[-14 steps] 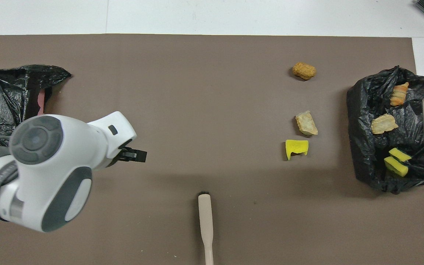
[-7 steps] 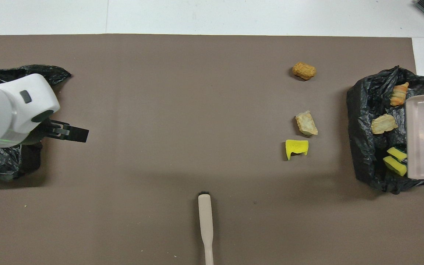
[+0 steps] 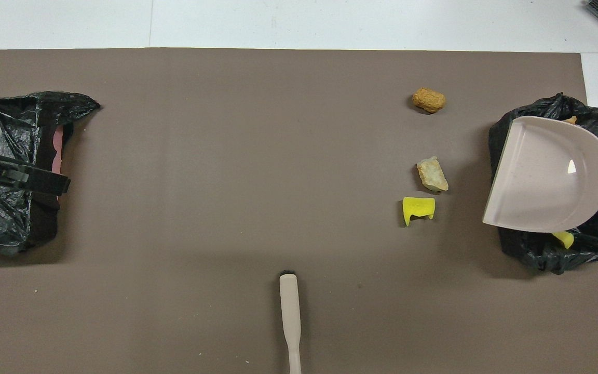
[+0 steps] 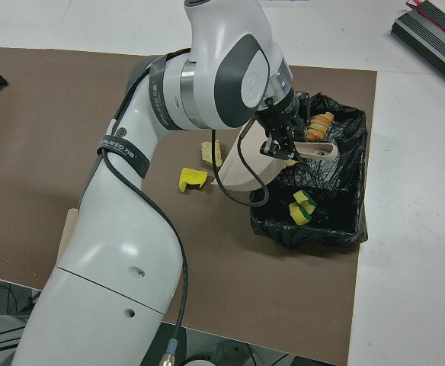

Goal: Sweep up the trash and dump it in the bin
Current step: 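Bring the dustpan back to the table center with the right gripper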

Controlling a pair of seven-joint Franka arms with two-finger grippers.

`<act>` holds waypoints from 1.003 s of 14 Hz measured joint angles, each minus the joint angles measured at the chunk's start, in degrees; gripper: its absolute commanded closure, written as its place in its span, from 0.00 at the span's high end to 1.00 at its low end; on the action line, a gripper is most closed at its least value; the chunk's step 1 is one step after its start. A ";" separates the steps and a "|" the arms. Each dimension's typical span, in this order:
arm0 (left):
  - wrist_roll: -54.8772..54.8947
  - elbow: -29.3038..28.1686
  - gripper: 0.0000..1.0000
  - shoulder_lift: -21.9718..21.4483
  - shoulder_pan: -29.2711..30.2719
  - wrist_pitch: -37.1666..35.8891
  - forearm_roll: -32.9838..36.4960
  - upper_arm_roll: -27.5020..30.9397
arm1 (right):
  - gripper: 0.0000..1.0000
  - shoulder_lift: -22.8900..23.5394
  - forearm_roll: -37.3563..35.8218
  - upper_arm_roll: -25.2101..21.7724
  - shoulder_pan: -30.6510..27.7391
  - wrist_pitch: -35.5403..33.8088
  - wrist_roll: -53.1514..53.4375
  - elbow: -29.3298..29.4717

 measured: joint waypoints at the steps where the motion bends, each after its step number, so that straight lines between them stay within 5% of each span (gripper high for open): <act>1: 0.21 1.76 1.00 1.30 -0.43 -1.11 0.00 1.04 | 0.00 -0.06 1.14 0.32 1.57 0.00 6.25 -1.32; 7: 0.30 5.54 1.00 3.75 -1.62 -2.56 0.00 4.02 | 0.00 1.12 8.46 1.20 12.23 1.27 40.43 -5.89; 14: 0.18 5.57 1.00 3.74 -2.71 -2.95 0.00 4.52 | 0.00 7.30 16.06 1.24 25.64 13.46 74.58 -5.91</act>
